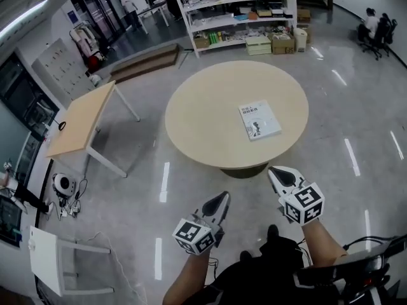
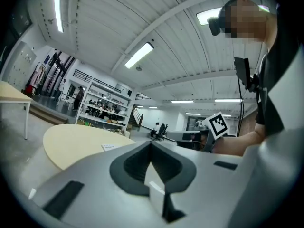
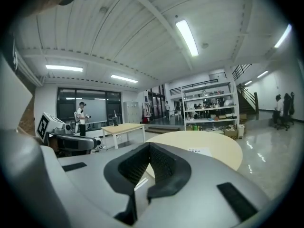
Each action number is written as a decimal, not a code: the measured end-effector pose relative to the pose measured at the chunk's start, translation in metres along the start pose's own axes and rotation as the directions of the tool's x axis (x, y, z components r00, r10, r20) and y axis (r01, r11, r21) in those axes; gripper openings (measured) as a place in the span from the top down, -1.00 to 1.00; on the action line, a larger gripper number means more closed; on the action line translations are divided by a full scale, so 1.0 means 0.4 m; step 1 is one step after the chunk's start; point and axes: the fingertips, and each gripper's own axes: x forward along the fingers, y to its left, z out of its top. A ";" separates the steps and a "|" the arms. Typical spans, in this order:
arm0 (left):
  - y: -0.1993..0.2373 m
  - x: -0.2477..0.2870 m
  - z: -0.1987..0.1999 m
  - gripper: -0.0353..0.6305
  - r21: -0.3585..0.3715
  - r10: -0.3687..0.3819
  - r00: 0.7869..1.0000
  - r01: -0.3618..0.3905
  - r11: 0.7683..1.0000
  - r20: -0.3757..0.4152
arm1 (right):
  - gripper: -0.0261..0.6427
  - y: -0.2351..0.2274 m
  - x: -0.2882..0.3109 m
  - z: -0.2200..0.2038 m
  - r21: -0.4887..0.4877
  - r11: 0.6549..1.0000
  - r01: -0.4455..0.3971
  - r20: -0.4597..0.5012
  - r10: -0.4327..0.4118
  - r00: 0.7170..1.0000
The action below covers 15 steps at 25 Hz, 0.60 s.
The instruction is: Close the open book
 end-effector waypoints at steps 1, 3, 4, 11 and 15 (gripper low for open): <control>-0.020 -0.027 -0.004 0.90 0.000 0.001 1.000 -0.001 1.000 0.004 | 0.92 0.022 -0.030 0.003 -0.008 1.000 -0.004 0.002 0.004 1.000; -0.053 -0.078 -0.011 0.90 0.004 0.010 1.000 -0.010 1.000 0.010 | 0.92 0.058 -0.085 0.004 -0.015 1.000 -0.004 0.010 0.004 1.000; -0.071 -0.101 -0.014 0.90 0.003 0.014 1.000 -0.014 1.000 0.011 | 0.92 0.072 -0.112 0.001 -0.018 1.000 -0.003 0.011 0.003 1.000; -0.286 -0.171 -0.040 0.90 0.046 -0.009 1.000 0.008 0.999 0.010 | 0.92 0.111 -0.332 -0.042 -0.040 0.999 0.005 0.039 -0.003 0.999; -0.480 -0.205 -0.102 0.90 0.029 -0.035 0.999 0.035 0.999 -0.009 | 0.92 0.147 -0.517 -0.092 -0.052 0.998 -0.017 0.036 0.019 0.999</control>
